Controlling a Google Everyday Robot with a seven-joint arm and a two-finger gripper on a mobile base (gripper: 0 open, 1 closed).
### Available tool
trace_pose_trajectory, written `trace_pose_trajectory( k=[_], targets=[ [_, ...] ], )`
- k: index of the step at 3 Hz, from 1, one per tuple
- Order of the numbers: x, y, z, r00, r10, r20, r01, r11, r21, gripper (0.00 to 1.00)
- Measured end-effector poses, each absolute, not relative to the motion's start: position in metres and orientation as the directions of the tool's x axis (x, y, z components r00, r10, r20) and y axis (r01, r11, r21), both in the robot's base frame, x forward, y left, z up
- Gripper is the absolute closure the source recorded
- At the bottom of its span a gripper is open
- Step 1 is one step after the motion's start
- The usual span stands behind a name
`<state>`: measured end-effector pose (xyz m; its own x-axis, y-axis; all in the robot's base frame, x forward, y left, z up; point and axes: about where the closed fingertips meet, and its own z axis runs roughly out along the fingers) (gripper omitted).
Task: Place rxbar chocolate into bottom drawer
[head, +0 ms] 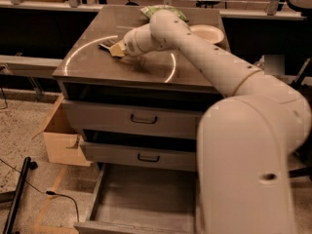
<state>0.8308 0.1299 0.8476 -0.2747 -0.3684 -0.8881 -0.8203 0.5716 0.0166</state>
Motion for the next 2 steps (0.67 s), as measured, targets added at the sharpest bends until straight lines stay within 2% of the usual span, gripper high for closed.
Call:
trace_pose_trajectory(
  k=[1, 2],
  targets=[
    [0.771, 0.1, 0.931, -0.134, -0.285, -0.949, -0.819, 0.571, -0.056, 1.0],
    [0.709, 0.087, 0.951, -0.066, -0.25, -0.966, -0.848, 0.524, -0.078, 1.0]
  ],
)
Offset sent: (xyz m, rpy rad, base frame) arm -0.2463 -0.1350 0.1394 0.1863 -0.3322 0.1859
